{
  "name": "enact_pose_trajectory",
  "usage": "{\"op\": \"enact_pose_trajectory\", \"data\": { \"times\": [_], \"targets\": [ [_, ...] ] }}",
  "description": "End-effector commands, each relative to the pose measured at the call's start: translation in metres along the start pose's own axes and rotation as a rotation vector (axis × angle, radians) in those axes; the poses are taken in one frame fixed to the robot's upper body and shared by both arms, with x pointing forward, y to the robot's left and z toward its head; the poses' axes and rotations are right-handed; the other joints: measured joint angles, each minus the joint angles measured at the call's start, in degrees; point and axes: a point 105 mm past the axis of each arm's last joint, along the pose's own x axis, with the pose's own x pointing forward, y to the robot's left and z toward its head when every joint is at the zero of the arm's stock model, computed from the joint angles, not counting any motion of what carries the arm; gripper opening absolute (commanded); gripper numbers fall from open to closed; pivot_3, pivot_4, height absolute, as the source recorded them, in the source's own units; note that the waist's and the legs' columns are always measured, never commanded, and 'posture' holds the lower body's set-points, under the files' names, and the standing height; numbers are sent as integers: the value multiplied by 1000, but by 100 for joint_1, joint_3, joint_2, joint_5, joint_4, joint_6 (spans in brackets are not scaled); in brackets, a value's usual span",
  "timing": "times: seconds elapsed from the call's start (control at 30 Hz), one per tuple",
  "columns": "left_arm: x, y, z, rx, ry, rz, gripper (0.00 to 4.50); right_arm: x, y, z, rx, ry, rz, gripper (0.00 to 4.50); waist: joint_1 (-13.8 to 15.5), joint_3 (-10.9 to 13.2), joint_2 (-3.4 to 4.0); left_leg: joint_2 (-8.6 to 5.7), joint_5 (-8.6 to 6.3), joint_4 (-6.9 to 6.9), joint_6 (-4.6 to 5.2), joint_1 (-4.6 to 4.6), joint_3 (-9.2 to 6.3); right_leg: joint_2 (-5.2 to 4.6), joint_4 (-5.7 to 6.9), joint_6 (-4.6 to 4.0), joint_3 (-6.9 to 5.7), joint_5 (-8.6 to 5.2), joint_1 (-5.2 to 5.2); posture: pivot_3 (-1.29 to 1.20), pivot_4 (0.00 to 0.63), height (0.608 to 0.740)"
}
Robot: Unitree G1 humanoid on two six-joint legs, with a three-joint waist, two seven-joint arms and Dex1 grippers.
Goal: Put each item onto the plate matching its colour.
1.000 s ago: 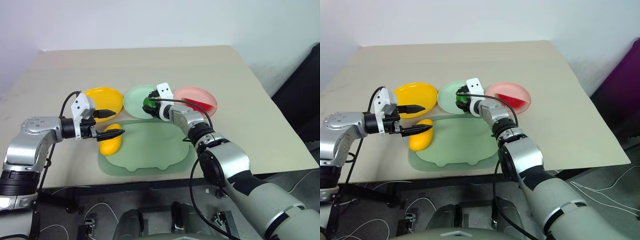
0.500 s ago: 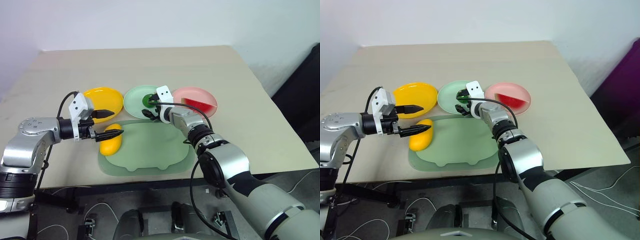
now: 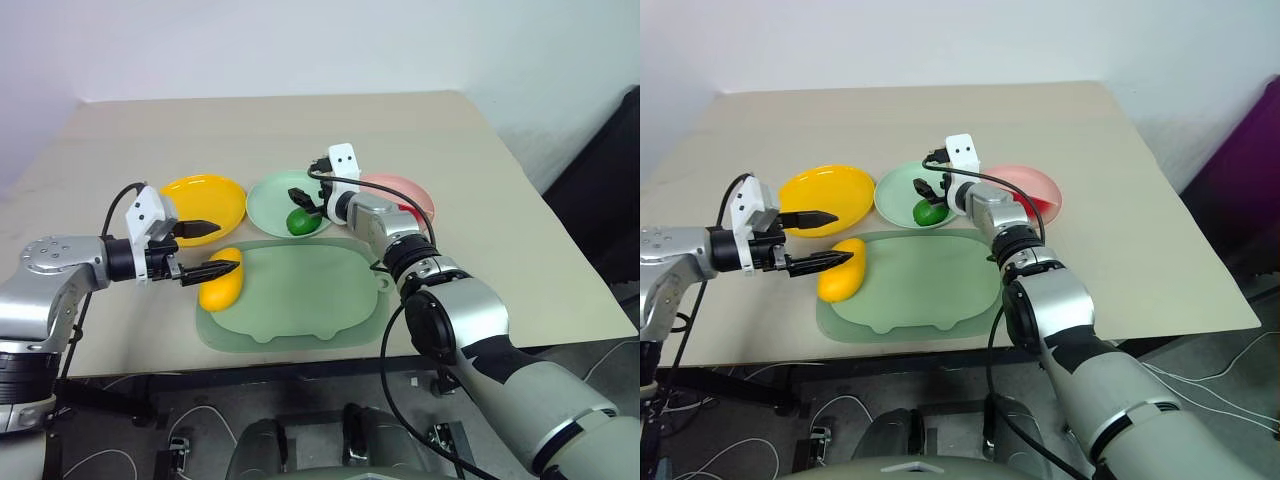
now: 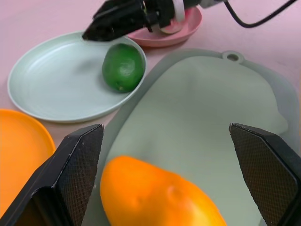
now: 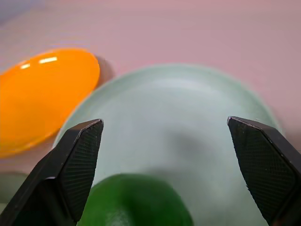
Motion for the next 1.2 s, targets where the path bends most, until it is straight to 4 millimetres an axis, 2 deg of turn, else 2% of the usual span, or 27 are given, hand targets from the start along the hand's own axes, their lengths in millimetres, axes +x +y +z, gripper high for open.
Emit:
{"op": "enact_pose_trajectory", "data": {
  "times": [0.03, 0.27, 0.5, 0.8, 1.07, 1.2],
  "targets": [
    [-14, -2, 14, 32, -24, 25, 4500, -4, 2, 30, -9, -84, 24, 4485, -1, 1, 1, 0, 0, 0, 0, 1, 0, 0, 0, 0, 0, 0, 0, 0, 150, 740],
    [-36, -6, 14, 27, 14, 74, 4500, -2, 8, 23, -12, -60, 47, 4485, 7, 1, 2, 1, -1, 0, -1, 1, -2, 0, -2, -6, 0, -4, -3, 0, 150, 740],
    [-42, -13, 9, -11, 26, 110, 4500, 1, 26, 26, -8, -64, 104, 4485, 3, 2, 3, 1, -1, 0, -2, -1, -2, -2, -3, -6, 2, -4, -4, 0, 150, 740],
    [-38, -9, -10, -157, 85, 143, 4500, 2, 36, 31, -21, -69, 127, 4485, 10, 1, 2, 2, -8, 0, -14, -2, -4, -2, -3, -6, 2, -4, -6, 0, 150, 740],
    [-20, -2, -21, -259, 125, 164, 4500, 1, 39, 36, -19, -78, 125, 4485, 13, 1, 1, -1, -8, 0, -13, -2, -2, -2, -2, -5, 2, -3, -3, 0, 150, 740],
    [-9, -9, -26, -306, 136, 138, 4500, 0, 39, 38, -4, -86, 122, 4485, 3, 1, 1, -1, -2, 0, -3, 0, 0, -1, 0, -2, 3, -1, -2, 0, 150, 740]
  ]
}}
